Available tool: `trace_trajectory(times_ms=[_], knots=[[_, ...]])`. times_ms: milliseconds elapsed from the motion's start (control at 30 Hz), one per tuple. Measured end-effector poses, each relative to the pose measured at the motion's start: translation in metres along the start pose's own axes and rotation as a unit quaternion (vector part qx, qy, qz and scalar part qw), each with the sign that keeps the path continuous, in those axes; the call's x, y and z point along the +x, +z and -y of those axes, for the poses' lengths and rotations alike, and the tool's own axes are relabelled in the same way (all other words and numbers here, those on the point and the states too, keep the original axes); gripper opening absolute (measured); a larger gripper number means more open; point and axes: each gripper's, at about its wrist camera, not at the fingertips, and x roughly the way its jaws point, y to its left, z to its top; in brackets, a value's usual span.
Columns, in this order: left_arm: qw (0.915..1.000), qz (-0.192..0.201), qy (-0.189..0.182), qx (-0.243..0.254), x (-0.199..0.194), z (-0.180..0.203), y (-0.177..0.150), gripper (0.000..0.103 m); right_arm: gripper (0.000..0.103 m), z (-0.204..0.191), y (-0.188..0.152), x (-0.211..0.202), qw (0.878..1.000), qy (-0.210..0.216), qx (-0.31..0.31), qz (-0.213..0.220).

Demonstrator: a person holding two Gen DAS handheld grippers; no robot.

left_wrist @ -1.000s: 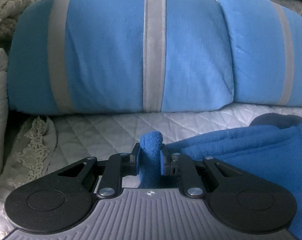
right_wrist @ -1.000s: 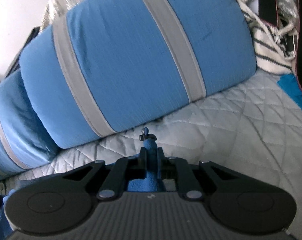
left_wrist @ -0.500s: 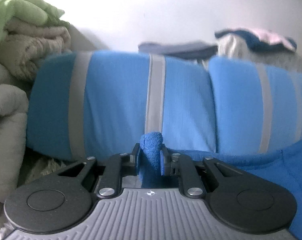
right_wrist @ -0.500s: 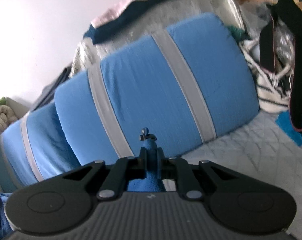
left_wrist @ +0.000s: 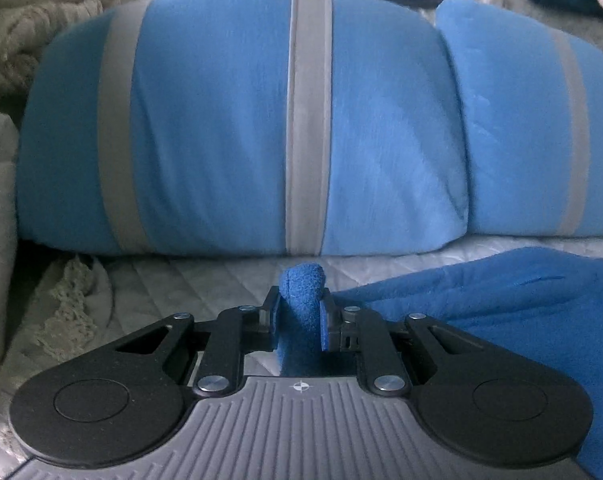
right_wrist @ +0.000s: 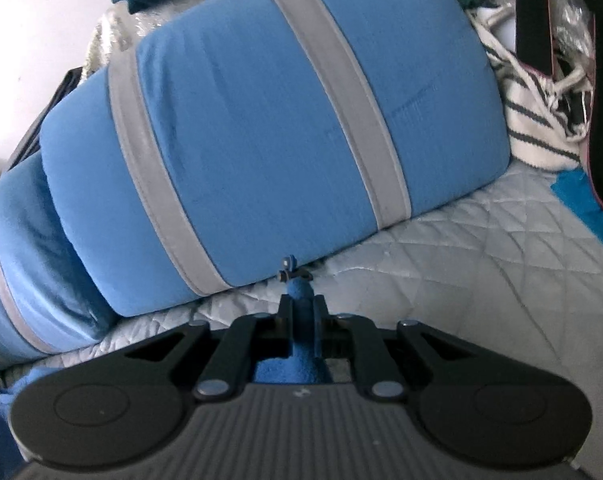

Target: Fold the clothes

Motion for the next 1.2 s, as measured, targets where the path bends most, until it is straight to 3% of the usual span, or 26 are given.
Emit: trace_trajectory(times_ms=[167, 333, 400, 467, 533, 567, 667, 833, 1033, 1200], knots=[[0.9998, -0.008, 0.004, -0.015, 0.012, 0.0, 0.002, 0.018, 0.009, -0.007, 0.002, 0.011, 1.0, -0.002, -0.007, 0.002], [0.9987, -0.042, 0.001, -0.03, 0.028, -0.003, -0.003, 0.022, 0.01, -0.01, 0.003, 0.025, 1.0, -0.004, -0.007, -0.018], [0.9982, -0.054, 0.004, -0.026, 0.03, -0.003, -0.003, 0.029, 0.02, -0.011, 0.002, 0.028, 0.999, -0.009, -0.011, -0.029], [0.9981, -0.054, 0.024, -0.02, 0.023, -0.004, -0.001, 0.042, 0.071, -0.011, 0.002, 0.027, 0.999, -0.013, -0.016, -0.039], [0.9977, -0.046, 0.047, -0.016, 0.013, -0.005, 0.001, 0.052, 0.097, -0.012, 0.002, 0.02, 0.999, -0.013, -0.018, -0.04], [0.9977, -0.041, 0.048, -0.024, 0.004, -0.008, 0.002, 0.058, 0.102, -0.014, 0.002, 0.015, 0.999, -0.011, -0.018, -0.037], [0.9973, -0.024, 0.044, -0.054, -0.02, -0.017, 0.005, 0.063, 0.103, -0.022, -0.001, 0.001, 0.999, 0.001, -0.024, -0.041], [0.9943, 0.0, -0.012, -0.106, -0.072, -0.017, 0.001, 0.068, 0.103, -0.041, -0.022, -0.028, 0.998, 0.016, -0.046, -0.049], [0.9948, 0.03, -0.055, -0.08, -0.121, 0.012, -0.029, 0.069, 0.103, -0.066, -0.058, -0.07, 0.994, 0.042, -0.085, -0.055], [0.9904, 0.051, -0.106, -0.071, -0.148, 0.031, -0.068, 0.069, 0.103, -0.075, -0.097, -0.094, 0.991, 0.048, -0.117, -0.042]])
